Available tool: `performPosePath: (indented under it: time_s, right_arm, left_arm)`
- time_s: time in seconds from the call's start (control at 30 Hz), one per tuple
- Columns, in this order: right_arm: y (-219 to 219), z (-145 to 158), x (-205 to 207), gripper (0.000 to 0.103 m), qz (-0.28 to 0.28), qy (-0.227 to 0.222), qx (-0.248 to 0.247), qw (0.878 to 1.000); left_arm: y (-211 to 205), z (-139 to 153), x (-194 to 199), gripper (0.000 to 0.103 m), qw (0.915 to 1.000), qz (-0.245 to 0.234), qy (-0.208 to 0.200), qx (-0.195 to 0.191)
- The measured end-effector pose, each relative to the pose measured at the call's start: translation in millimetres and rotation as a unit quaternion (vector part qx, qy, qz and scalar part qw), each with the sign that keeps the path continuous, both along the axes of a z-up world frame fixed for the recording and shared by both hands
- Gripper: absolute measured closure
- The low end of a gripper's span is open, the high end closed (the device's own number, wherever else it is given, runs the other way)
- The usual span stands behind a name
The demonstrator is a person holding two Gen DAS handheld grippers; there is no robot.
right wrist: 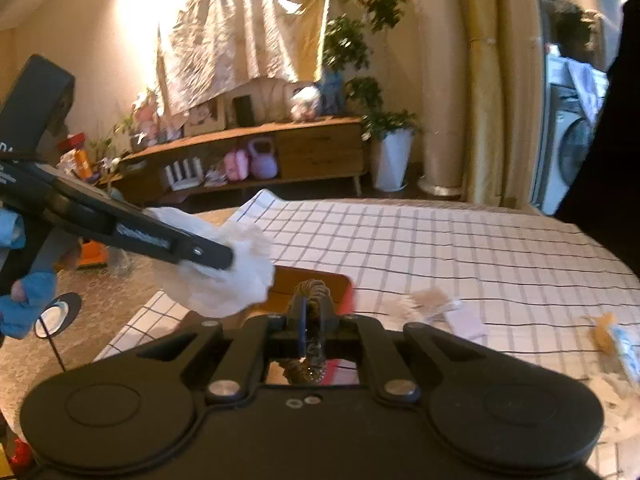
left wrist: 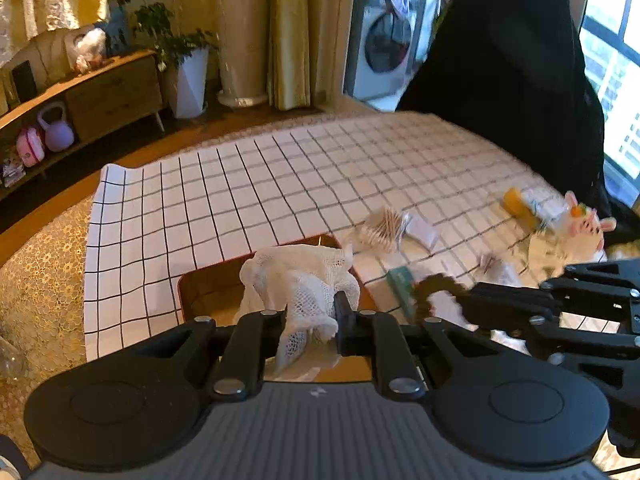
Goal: Organize soft objects
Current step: 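Carry the gauze and hair tie into the red tin box and release both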
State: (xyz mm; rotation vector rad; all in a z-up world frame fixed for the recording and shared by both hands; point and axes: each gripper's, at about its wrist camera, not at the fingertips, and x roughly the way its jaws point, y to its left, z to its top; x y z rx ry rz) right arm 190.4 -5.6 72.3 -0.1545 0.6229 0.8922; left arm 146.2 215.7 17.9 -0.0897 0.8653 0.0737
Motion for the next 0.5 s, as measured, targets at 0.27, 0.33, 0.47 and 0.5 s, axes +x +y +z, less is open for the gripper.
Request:
performPosePath:
  time_s: [0.27,0.33,0.47,0.5]
  right_arm:
    - [51,-19,7,0.097,0.028,0.032,-0.041,0.998]
    - [61,-27,7,0.097,0.033,0.037,-0.053,0.997]
    - [80,-41,6,0.098,0.039,0.044,-0.076,0.995]
    - [84,-45,6,0.098,0.042,0.045,-0.081,0.995]
  left_arm:
    - [8,-25,25,0.087,0.999,0.0,0.026,0.036]
    - [12,-32,31,0.087,0.9986,0.004,0.034,0.039]
    - [22,-46,42,0.087,0.9979,0.011,0.047,0.042]
    - [24,-49,44,0.087,0.9977,0.014,0.049,0.045]
